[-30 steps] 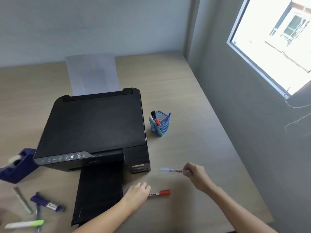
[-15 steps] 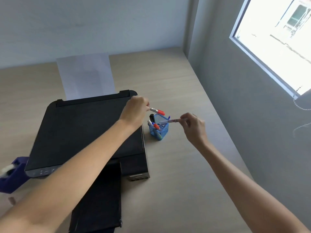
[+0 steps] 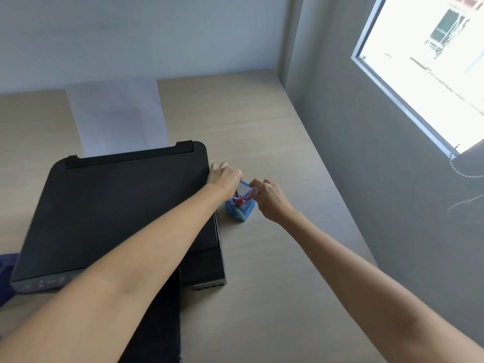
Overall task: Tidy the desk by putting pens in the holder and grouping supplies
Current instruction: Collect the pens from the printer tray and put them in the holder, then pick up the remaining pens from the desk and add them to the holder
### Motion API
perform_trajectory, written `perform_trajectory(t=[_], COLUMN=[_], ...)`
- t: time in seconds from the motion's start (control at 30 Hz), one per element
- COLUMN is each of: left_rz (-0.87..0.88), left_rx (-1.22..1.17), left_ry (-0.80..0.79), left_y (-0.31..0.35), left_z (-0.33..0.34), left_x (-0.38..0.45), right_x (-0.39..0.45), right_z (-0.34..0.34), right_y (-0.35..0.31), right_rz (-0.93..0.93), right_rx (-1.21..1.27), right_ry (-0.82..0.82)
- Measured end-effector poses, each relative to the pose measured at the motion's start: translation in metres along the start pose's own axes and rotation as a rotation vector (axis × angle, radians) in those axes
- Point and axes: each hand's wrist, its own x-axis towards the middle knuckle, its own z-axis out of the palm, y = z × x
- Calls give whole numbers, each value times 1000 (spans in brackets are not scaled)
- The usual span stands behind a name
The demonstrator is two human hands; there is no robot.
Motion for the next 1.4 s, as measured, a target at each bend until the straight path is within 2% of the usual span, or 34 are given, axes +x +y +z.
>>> perform_trajectory(t=[0.13,0.27,0.33,0.4,0.47,0.53,0.6,0.7,0.77,0.8,0.87,0.97,1.03,1.13,1.27,1.4], left_rz=[-6,9,-70,-226,-409,-648,-901,-1233,-1382,-1404,-1446,-1532,-1536,-1485,-1406,-1295], left_rx=[-130,-502,-639,-632,-620,-647,-681,-808,-908,-967,-1109,-1251,-1262,-1217,-1106,-1095], left_ry=[282,502,590,726,797,746,603,280,52,-25,-66,38,46,7,-4,-43], left_y=[-16,-55,-84,-129,-172,-208,-233,-253,-252,-248,-243,-251,-263,-279,-284,-289], left_z=[-26,-44,-45,-35,-11,27,74,148,185,199,219,233,232,234,236,241], left_x=[-38,-122,-174,-237,-293,-348,-395,-450,-469,-475,-481,-479,-472,-465,-456,-448], right_x=[-11,-20,-24,-31,-41,-56,-74,-101,-116,-121,-131,-141,-146,-150,-151,-147], right_z=[-8,-34,-44,-41,-33,-13,15,73,112,132,172,222,249,284,317,334], right_y=[-13,-53,-86,-140,-186,-232,-271,-321,-340,-346,-357,-370,-377,-392,-401,-398], right_rz=[13,-58,-142,-277,-390,-528,-643,-768,-758,-730,-651,-521,-416,-304,-199,-136], right_rx=[-17,107,179,235,275,301,345,361,319,280,174,5,-88,-168,-264,-330], right_ry=[81,247,316,353,351,306,195,-29,-189,-269,-416,-571,-635,-671,-649,-629])
